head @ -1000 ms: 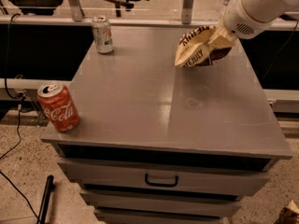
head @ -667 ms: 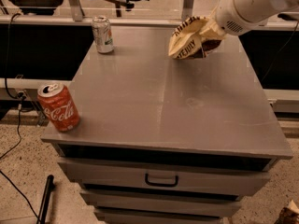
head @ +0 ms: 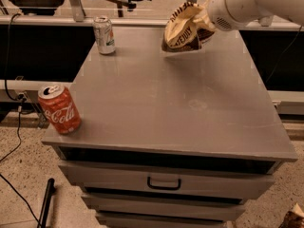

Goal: Move brown chip bag near 7up can

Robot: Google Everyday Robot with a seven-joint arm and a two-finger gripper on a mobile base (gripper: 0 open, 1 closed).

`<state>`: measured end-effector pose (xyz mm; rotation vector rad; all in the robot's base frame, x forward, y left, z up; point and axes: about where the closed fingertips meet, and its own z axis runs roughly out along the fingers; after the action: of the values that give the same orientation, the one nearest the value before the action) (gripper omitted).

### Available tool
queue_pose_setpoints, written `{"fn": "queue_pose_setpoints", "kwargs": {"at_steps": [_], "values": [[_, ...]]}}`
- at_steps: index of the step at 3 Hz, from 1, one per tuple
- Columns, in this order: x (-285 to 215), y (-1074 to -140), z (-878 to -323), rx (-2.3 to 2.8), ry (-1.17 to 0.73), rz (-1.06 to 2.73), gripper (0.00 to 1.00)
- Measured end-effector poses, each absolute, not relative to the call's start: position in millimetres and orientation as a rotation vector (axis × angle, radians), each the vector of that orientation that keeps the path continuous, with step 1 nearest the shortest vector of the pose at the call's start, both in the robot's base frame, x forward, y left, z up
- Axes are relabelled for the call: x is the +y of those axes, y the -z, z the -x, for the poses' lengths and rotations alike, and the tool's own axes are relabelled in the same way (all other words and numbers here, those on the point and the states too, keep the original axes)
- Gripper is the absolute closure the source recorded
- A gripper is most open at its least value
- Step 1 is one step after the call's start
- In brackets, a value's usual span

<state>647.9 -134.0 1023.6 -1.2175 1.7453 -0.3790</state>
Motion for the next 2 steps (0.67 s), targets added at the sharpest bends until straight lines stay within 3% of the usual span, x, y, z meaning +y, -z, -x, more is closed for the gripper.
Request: {"fn": "queue_pose_setpoints", "kwargs": {"at_steps": [2], "values": [[-136.9, -1026.4, -703.2, 1.701, 0.455, 1.045, 1.00]]}}
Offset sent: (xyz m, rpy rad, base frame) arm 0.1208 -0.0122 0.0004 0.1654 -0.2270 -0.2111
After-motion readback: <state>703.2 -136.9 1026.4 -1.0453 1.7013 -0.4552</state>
